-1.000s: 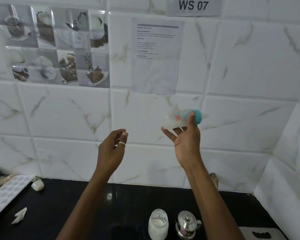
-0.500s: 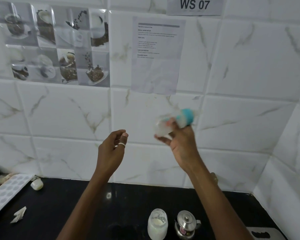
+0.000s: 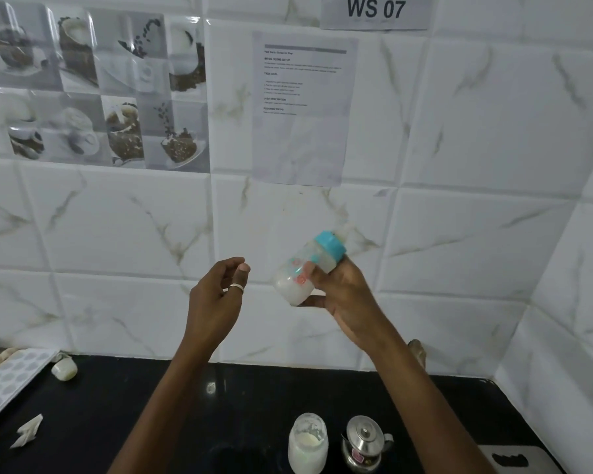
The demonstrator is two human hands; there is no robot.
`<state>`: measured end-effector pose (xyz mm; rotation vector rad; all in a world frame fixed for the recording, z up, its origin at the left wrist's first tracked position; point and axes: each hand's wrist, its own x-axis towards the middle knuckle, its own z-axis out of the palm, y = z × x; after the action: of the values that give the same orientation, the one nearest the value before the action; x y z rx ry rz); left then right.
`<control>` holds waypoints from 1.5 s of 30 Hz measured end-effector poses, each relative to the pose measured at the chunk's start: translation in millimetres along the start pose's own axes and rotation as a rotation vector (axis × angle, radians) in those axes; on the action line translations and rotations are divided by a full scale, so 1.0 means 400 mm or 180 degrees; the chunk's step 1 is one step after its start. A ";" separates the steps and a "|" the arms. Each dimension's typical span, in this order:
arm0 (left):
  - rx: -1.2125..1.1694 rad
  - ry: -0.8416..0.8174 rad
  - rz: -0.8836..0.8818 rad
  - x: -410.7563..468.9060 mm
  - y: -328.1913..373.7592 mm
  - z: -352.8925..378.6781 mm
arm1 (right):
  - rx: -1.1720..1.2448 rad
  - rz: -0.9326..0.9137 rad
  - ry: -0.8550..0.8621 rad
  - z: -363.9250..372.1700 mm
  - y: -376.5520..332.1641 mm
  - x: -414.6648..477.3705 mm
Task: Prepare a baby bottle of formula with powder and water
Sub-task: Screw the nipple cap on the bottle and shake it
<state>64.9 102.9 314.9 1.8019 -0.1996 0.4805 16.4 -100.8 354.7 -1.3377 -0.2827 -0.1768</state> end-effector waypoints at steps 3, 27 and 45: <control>-0.0040 0.0006 -0.0022 -0.001 0.000 -0.006 | 0.0992 -0.0412 0.0544 -0.026 -0.027 0.020; 0.0042 0.0091 -0.0036 0.007 0.001 -0.013 | 0.1180 -0.0507 0.0699 -0.041 -0.031 0.028; -0.0068 0.0085 -0.0074 0.010 -0.016 -0.013 | -0.0015 -0.0090 0.0192 -0.020 0.007 -0.006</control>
<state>69.7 110.3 311.8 1.7741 -0.1645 0.4839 15.6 -107.9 349.8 -1.3310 -0.2504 -0.2413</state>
